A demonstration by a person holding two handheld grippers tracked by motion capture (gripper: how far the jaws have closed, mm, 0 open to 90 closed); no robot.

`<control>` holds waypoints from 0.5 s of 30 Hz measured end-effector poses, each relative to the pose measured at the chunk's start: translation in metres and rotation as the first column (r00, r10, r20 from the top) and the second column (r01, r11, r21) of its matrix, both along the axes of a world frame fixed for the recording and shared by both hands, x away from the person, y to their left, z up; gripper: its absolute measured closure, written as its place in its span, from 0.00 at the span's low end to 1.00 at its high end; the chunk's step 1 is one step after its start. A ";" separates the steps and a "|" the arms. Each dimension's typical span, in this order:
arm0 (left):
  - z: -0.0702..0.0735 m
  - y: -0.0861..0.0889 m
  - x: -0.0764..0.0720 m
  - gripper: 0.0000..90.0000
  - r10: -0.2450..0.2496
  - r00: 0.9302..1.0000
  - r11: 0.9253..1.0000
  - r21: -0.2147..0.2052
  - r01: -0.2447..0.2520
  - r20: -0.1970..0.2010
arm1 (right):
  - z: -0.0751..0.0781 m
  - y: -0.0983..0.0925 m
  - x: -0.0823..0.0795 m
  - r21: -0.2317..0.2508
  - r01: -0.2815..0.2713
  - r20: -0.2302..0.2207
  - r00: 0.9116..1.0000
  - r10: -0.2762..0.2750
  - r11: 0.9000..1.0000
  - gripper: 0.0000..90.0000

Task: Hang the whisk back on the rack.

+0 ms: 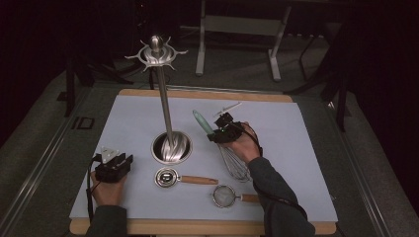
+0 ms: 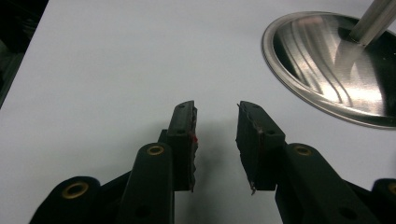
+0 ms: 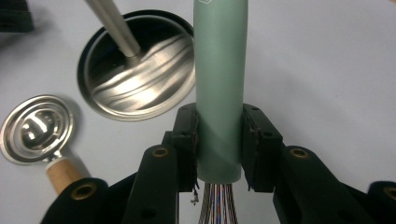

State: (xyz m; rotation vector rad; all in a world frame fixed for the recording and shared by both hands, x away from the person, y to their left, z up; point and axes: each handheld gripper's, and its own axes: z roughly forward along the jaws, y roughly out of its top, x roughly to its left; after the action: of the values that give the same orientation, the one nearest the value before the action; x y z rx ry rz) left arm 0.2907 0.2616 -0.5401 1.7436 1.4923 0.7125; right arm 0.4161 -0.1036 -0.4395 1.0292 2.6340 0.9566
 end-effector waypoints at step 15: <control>0.000 0.000 0.000 0.75 0.003 1.000 1.000 0.002 -0.003 -0.001 | 0.016 -0.003 -0.018 0.056 -0.061 0.083 0.995 0.056 0.997 0.77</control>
State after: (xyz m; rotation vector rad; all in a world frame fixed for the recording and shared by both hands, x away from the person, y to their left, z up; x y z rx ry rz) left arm 0.2908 0.2614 -0.5401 1.7433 1.4962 0.7150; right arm 0.3982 -0.1069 -0.4236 0.9098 2.5973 1.0700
